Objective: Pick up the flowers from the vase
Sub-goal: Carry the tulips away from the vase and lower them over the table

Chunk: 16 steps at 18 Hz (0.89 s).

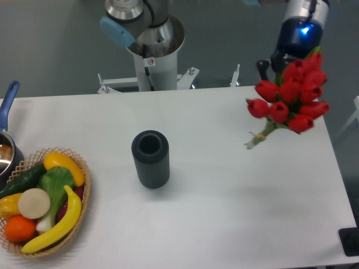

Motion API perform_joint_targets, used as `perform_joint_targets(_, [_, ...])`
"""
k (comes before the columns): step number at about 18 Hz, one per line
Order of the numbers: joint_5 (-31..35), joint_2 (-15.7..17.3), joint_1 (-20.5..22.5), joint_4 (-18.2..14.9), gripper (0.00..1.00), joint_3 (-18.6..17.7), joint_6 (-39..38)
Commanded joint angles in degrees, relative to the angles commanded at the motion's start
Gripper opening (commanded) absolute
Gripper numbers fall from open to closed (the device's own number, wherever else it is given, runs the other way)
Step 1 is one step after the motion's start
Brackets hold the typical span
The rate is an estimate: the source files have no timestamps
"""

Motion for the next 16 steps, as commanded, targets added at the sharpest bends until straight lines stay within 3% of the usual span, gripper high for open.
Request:
perform_joint_targets(3, [4.7,-2.4,-1.1,0.0,0.15,-0.9,7.3])
perform_joint_targets(12, [27.9,-10.2,-10.8,-0.1,0.23,4.2,7.9])
perform_joint_targets(16, [39.3,-11.8,-14.8,-0.9,0.27,4.3,7.9])
